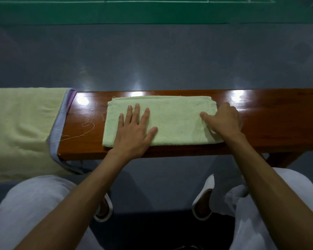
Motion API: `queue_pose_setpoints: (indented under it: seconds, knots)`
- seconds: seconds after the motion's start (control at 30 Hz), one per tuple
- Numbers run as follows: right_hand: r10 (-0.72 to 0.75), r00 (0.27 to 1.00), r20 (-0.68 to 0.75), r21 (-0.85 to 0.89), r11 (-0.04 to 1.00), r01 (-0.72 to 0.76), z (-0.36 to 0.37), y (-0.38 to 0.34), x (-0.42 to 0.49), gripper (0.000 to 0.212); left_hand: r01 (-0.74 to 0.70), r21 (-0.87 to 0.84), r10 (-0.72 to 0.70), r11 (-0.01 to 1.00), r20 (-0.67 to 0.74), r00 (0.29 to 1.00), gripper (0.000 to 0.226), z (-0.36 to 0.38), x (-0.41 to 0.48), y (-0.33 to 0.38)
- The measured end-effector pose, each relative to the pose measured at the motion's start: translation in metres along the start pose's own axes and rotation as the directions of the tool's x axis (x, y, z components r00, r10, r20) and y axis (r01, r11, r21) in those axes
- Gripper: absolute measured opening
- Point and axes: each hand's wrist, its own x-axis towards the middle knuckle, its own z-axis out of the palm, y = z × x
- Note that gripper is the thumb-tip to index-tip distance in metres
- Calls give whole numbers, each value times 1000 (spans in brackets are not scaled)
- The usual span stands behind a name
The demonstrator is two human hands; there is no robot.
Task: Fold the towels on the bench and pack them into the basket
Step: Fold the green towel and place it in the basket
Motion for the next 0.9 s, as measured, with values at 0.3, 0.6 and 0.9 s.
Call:
queue_pose_setpoints:
  seconds: [0.3, 0.6, 0.9]
  knots:
    - [-6, 987, 160, 209, 977, -28, -19, 13, 14, 25, -17, -159, 12, 987, -33, 999, 76, 3, -1, 20]
    - [61, 972, 228, 729, 651, -212, -57, 4, 22, 27, 208, -917, -337, 339, 88, 938, 11, -45, 6, 0]
    - [-464, 871, 163, 782, 598, 173, -9, -116, -46, 32, 439, -897, -297, 50, 407, 864, 43, -56, 10, -15]
